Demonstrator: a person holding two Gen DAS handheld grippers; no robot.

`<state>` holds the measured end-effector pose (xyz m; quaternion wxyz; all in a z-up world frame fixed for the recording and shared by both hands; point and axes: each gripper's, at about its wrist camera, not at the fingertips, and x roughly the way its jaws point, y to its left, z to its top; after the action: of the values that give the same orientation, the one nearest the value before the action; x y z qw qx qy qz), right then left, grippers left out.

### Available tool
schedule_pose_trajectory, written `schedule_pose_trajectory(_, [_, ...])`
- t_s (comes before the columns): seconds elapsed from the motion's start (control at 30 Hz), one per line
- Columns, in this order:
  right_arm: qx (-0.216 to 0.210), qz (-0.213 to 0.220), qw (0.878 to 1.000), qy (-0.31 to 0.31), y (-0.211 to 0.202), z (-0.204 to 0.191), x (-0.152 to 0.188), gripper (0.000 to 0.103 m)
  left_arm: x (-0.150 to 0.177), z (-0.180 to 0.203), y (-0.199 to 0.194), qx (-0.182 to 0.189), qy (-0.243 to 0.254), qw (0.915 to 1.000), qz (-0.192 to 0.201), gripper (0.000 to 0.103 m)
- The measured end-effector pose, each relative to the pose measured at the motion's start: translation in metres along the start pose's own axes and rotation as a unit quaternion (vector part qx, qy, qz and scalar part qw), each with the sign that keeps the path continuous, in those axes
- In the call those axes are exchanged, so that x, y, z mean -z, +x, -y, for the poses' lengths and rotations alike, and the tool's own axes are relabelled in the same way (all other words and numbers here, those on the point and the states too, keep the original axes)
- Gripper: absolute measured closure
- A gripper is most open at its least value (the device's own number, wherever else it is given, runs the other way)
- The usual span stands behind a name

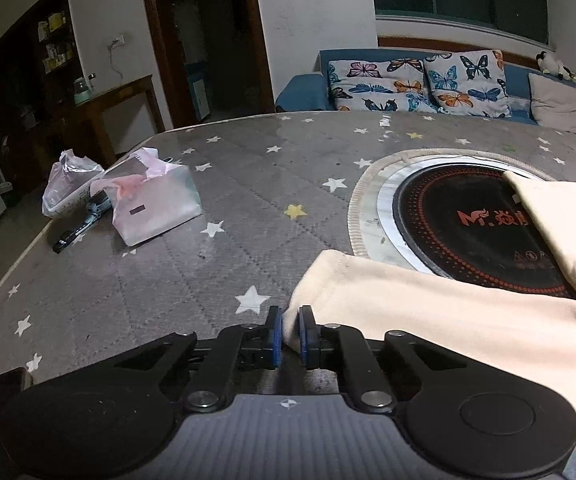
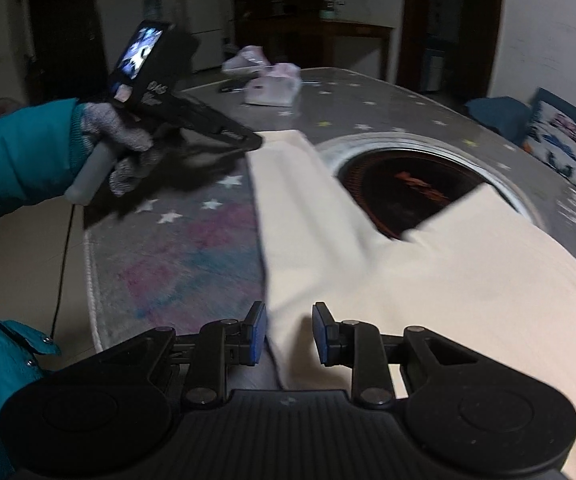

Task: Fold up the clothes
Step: 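Smooth the sweatshirt flat with the left gripper while the right gripper holds the hem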

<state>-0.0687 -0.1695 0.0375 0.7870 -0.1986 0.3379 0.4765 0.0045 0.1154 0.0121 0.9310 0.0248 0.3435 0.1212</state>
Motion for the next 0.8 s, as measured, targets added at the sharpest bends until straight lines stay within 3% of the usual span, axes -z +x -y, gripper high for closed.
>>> schedule_pose_trajectory(0.2, [-0.002, -0.015, 1.000, -0.005, 0.020, -0.008, 0.000, 0.083, 0.005, -0.004, -0.004, -0.008, -0.006, 1.0000, 0.002, 0.096])
schedule_pose_trajectory(0.53, [-0.003, 0.003, 1.000, 0.004, 0.006, -0.008, 0.000, 0.086, 0.000, -0.001, -0.009, -0.017, -0.013, 0.9998, -0.002, 0.091])
schedule_pose_trajectory(0.63, [0.011, 0.024, 0.999, 0.022, -0.015, -0.002, 0.003, 0.085, -0.004, 0.007, -0.021, -0.001, -0.013, 0.9999, 0.006, 0.091])
schedule_pose_trajectory(0.8, [0.063, 0.039, 0.995, 0.072, -0.045, 0.022, 0.021, 0.084, -0.008, 0.055, -0.039, 0.096, 0.000, 0.9953, 0.009, 0.091])
